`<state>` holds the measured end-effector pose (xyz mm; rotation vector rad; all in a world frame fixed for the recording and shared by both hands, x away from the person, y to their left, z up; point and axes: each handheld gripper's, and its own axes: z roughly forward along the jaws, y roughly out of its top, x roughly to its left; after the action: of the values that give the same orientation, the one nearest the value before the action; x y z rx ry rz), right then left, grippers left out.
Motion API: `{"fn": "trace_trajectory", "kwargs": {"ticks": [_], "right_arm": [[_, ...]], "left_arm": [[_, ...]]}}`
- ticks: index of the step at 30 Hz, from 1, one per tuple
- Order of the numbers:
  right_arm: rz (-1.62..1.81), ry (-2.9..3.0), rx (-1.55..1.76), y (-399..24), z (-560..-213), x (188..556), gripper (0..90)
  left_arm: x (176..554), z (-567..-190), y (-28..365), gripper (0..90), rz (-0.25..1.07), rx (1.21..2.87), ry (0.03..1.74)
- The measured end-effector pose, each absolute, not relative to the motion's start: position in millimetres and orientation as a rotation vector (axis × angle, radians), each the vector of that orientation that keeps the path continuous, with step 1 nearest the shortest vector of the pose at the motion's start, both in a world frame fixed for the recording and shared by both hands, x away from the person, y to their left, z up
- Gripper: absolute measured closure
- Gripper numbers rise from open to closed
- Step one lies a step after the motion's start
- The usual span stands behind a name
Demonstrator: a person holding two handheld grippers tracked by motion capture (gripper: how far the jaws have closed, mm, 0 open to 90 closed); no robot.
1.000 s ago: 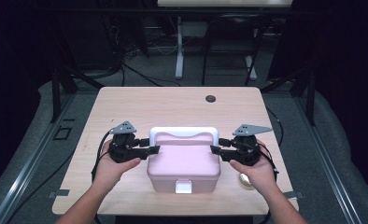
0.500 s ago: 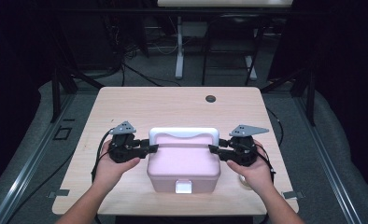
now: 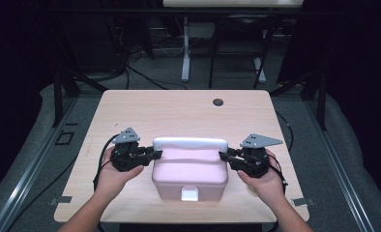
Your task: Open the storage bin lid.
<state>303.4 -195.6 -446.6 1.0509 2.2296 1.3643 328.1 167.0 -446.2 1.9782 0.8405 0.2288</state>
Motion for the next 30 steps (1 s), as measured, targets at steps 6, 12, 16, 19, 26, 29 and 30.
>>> {"fn": "trace_trajectory", "kwargs": {"ticks": [6, 12, 16, 19, 26, 29, 30], "right_arm": [[1.367, 2.234, 1.032, -196.5, -447.2, 300.5, 73.8], [1.373, 2.233, 1.032, -196.8, -447.5, 299.3, 73.9], [1.374, 2.240, 1.032, -197.0, -447.2, 297.5, 74.0], [1.373, 2.243, 1.032, -196.7, -446.9, 296.4, 74.0], [1.365, 2.251, 1.034, -196.3, -445.6, 294.4, 74.0], [1.370, 2.249, 1.035, -195.9, -444.6, 293.9, 74.0], [1.374, 2.248, 1.035, -195.9, -443.8, 293.6, 74.1]], "left_arm": [[326.9, -446.1, 166.5, 73.5, 0.244, 1.984, 0.833], [324.5, -444.9, 165.9, 73.7, 0.242, 1.994, 0.833], [322.1, -444.9, 166.7, 73.8, 0.237, 1.998, 0.829], [320.8, -444.6, 167.3, 73.8, 0.230, 2.002, 0.826], [319.2, -443.0, 167.0, 73.9, 0.227, 2.014, 0.826], [318.9, -442.0, 167.6, 73.9, 0.224, 2.014, 0.825], [318.3, -441.0, 167.9, 73.9, 0.223, 2.005, 0.829]]}}
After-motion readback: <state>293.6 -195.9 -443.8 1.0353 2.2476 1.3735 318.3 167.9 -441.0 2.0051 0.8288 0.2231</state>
